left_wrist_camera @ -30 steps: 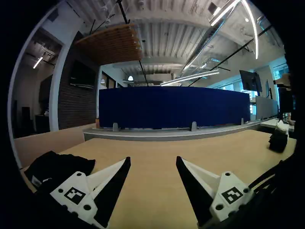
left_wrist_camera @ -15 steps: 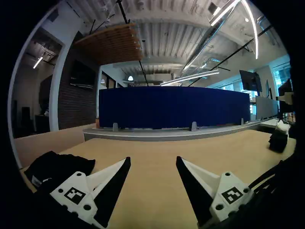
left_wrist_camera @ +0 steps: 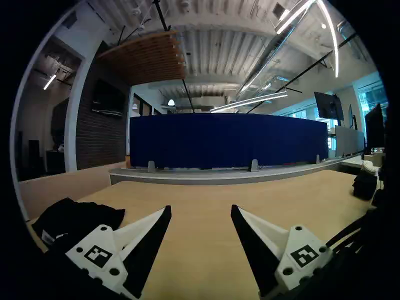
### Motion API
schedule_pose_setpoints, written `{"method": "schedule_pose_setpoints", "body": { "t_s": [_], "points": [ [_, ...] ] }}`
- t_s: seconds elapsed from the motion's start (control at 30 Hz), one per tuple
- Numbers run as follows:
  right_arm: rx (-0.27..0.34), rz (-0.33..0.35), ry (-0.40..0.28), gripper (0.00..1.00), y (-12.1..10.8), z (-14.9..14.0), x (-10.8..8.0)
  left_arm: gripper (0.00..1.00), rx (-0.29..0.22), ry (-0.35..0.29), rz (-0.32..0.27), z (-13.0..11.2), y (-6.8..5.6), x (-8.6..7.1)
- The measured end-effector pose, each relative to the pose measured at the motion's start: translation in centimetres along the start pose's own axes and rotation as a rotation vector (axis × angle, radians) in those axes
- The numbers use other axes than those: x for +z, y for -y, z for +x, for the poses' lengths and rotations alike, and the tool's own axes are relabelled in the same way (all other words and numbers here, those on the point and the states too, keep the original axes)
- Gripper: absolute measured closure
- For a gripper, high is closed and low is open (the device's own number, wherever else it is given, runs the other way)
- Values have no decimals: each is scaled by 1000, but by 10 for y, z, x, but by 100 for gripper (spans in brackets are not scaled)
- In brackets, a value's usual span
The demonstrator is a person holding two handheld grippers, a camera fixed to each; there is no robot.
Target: Fold towel
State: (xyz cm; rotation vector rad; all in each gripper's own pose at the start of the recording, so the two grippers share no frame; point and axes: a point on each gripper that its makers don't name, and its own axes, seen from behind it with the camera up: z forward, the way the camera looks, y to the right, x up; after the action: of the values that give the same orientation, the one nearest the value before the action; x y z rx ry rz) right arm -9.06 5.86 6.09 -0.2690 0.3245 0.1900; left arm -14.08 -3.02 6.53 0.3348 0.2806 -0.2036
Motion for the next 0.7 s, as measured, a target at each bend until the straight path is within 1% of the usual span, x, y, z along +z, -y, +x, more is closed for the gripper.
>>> {"method": "schedule_pose_setpoints", "body": {
  "t_s": [0.2,0.4,0.5,0.7],
  "points": [
    [11,-2,12,0,-3,-15,5,12,0,0,0,0,0,0],
    [23,-14,16,0,-4,-24,7,12,0,0,0,0,-1,0],
    [29,-16,14,0,-2,-26,6,12,0,0,0,0,-1,0],
    [53,4,15,0,5,-28,6,12,0,0,0,0,-1,0]
  ]
}}
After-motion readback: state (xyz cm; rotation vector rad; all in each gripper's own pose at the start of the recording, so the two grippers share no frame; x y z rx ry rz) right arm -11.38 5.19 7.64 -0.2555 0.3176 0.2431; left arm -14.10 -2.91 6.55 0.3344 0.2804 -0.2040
